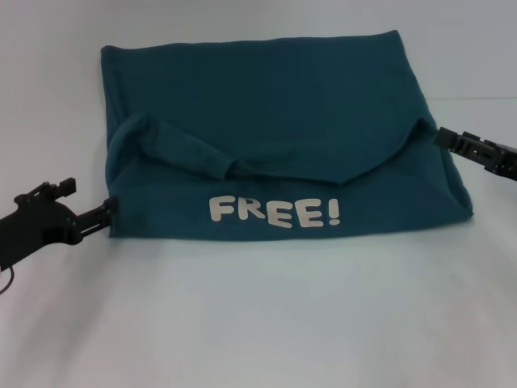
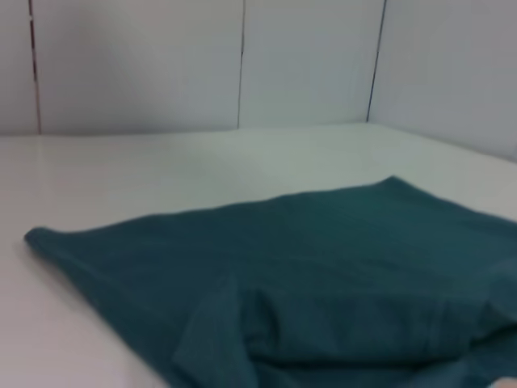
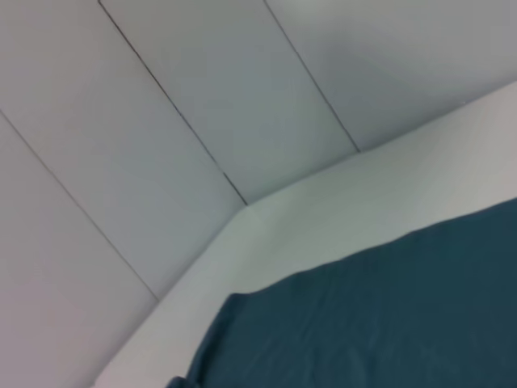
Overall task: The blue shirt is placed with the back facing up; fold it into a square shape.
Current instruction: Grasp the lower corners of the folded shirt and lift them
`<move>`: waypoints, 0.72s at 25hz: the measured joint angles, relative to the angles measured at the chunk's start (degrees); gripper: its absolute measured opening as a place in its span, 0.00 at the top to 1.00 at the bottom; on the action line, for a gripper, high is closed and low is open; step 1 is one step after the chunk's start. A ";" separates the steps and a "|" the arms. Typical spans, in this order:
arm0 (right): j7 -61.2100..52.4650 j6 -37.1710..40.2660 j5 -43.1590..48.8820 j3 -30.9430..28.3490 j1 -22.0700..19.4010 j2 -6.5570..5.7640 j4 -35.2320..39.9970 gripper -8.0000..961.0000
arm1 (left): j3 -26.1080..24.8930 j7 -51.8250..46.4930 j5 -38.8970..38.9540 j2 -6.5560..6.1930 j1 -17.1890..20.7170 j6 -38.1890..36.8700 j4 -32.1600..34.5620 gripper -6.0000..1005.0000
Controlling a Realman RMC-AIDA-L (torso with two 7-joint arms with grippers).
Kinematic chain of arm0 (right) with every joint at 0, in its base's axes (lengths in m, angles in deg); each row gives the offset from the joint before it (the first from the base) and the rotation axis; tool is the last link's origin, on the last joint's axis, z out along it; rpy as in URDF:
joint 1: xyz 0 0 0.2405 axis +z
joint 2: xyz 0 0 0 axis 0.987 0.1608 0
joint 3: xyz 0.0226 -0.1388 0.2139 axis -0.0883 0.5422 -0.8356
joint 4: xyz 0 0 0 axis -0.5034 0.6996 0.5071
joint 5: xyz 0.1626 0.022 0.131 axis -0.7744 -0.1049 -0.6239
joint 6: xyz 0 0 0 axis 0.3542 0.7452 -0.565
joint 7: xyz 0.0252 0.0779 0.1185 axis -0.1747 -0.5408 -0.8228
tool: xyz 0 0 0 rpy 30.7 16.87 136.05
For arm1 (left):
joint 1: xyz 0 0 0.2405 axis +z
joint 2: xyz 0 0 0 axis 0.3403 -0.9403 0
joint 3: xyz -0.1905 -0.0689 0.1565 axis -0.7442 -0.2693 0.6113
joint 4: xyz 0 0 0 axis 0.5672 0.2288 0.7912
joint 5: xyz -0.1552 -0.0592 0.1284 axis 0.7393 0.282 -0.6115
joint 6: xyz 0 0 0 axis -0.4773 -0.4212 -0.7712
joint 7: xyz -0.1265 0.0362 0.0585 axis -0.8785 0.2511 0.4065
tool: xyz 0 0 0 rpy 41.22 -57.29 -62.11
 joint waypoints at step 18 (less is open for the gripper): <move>4.93 0.85 -0.33 0.15 -0.17 0.85 -0.26 0.14 | 4.98 1.20 -1.67 -0.13 -2.29 5.72 -6.39 0.15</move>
